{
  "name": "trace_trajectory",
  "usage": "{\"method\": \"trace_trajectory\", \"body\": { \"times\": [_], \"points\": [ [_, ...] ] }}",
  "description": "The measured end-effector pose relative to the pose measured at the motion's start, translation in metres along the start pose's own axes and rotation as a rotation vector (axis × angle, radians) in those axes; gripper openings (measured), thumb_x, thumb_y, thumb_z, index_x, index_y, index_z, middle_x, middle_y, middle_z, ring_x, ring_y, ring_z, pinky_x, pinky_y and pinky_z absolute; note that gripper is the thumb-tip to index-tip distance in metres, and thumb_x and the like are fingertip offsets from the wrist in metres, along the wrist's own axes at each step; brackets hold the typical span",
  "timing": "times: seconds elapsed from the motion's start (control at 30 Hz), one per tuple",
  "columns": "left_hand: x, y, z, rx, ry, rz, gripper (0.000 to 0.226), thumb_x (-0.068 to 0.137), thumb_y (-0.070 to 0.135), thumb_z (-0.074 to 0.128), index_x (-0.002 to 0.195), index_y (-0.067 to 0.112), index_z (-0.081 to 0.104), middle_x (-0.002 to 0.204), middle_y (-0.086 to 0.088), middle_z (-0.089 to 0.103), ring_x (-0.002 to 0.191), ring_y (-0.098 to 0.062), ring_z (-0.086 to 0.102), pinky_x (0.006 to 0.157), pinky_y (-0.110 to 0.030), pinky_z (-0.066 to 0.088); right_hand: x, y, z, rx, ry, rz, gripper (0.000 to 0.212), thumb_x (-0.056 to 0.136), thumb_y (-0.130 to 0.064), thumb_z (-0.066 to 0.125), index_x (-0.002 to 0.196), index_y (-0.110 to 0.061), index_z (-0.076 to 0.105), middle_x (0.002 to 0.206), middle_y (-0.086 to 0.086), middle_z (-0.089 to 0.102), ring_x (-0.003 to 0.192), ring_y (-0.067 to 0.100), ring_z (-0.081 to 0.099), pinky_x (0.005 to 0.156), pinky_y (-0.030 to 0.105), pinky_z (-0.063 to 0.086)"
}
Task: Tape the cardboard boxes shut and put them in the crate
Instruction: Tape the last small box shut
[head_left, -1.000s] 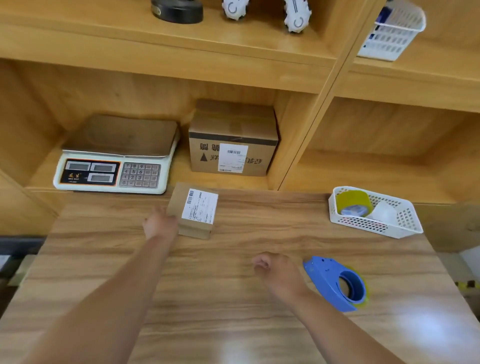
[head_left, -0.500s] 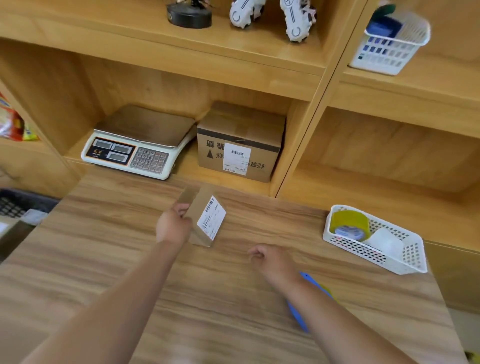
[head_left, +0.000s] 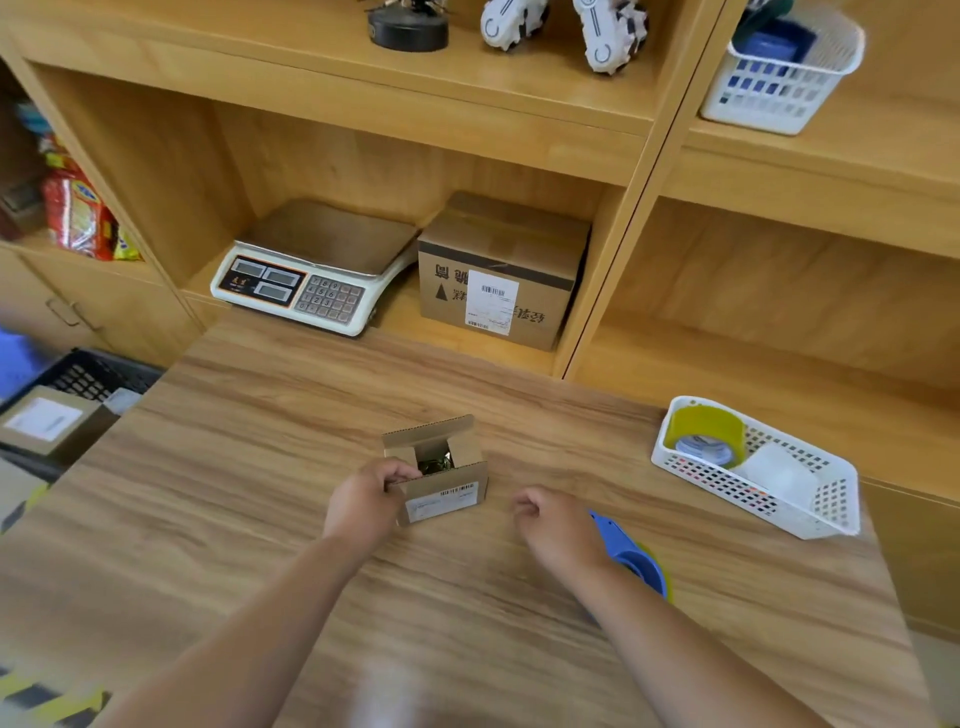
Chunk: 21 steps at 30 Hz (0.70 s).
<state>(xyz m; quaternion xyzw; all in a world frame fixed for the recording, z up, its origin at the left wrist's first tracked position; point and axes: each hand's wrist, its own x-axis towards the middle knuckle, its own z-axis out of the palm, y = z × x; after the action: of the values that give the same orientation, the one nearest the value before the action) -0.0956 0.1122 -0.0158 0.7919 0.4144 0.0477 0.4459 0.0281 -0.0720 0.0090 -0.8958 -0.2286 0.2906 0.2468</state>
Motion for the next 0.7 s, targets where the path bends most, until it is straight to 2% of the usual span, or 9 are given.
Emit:
{"method": "trace_trajectory", "body": {
  "times": [0.13,0.2,0.27,0.33,0.47,0.53,0.57,0.63,0.7],
  "points": [
    [-0.013,-0.008,-0.002,0.054,-0.06,0.056,0.034,0.089,0.006,0.053,0.084,0.038,0.061,0.088,0.019,0.062,0.079,-0.003,0.058,0.06,-0.017,0.04,-0.011,0.0,0.002,0.019,0.005,-0.017,0.055,0.091,-0.018,0.049,0.144,-0.029,0.038,0.14,-0.006,0.049,0.112,0.013,0.056,0.085,0.025,0.044],
    [-0.02,-0.013,-0.005,0.062,-0.103,0.087,0.039,0.089,0.004,0.052,0.081,0.042,0.058,0.088,0.017,0.063,0.079,-0.009,0.06,0.067,-0.023,0.047,-0.014,0.0,0.003,0.014,-0.029,-0.013,0.065,0.089,-0.017,0.051,0.148,-0.03,0.026,0.146,-0.006,0.041,0.115,0.015,0.054,0.086,0.025,0.044],
    [-0.026,-0.017,-0.01,0.073,-0.147,0.107,0.04,0.09,0.004,0.051,0.081,0.042,0.058,0.091,0.013,0.064,0.082,-0.014,0.062,0.075,-0.031,0.05,-0.017,-0.001,0.005,0.036,-0.058,0.001,0.076,0.087,-0.019,0.055,0.15,-0.031,0.017,0.151,-0.006,0.033,0.126,0.015,0.046,0.092,0.029,0.045],
    [-0.029,-0.02,-0.015,0.072,-0.172,0.124,0.041,0.09,0.003,0.05,0.081,0.042,0.06,0.091,0.008,0.066,0.081,-0.019,0.062,0.076,-0.033,0.05,-0.021,-0.005,0.009,0.056,-0.078,-0.01,0.088,0.083,-0.023,0.064,0.152,-0.03,0.009,0.155,-0.006,0.023,0.136,0.014,0.034,0.1,0.034,0.045],
    [-0.032,-0.023,-0.021,0.076,-0.248,0.133,0.037,0.088,0.004,0.052,0.083,0.039,0.062,0.092,0.01,0.065,0.081,-0.021,0.062,0.07,-0.03,0.049,-0.025,-0.016,0.021,-0.053,-0.117,-0.116,0.106,0.076,-0.034,0.075,0.153,-0.025,0.003,0.159,-0.007,0.006,0.145,0.013,0.008,0.117,0.03,0.019],
    [-0.032,-0.02,-0.025,0.081,-0.254,0.149,0.028,0.086,0.01,0.06,0.098,0.036,0.06,0.1,0.014,0.061,0.093,-0.013,0.061,0.073,-0.022,0.046,-0.026,-0.019,0.029,-0.116,-0.105,-0.143,0.107,0.075,-0.037,0.075,0.153,-0.023,0.003,0.159,-0.006,0.007,0.145,0.014,0.005,0.117,0.029,0.013],
    [-0.031,-0.018,-0.028,0.113,-0.228,0.171,0.034,0.084,0.013,0.064,0.11,0.034,0.057,0.108,0.015,0.057,0.1,-0.008,0.057,0.077,-0.018,0.042,-0.026,-0.02,0.033,-0.131,-0.09,-0.148,0.105,0.077,-0.038,0.074,0.153,-0.023,0.003,0.16,-0.006,0.006,0.145,0.014,0.004,0.117,0.029,0.012],
    [-0.024,-0.014,-0.033,0.217,-0.16,0.252,0.062,0.079,0.019,0.071,0.135,0.029,0.045,0.126,0.012,0.045,0.114,-0.004,0.044,0.089,-0.018,0.038,-0.025,-0.022,0.038,-0.126,-0.049,-0.148,0.101,0.08,-0.039,0.071,0.153,-0.021,0.005,0.16,-0.004,0.007,0.146,0.014,0.004,0.116,0.027,0.01],
    [-0.016,-0.012,-0.037,0.29,-0.158,0.338,0.081,0.077,0.024,0.073,0.146,0.027,0.03,0.143,0.009,0.033,0.131,-0.008,0.03,0.106,-0.023,0.031,-0.024,-0.022,0.041,-0.103,-0.002,-0.144,0.094,0.083,-0.037,0.069,0.153,-0.02,0.008,0.159,-0.003,0.01,0.146,0.014,0.007,0.116,0.026,0.009]
  ]
}}
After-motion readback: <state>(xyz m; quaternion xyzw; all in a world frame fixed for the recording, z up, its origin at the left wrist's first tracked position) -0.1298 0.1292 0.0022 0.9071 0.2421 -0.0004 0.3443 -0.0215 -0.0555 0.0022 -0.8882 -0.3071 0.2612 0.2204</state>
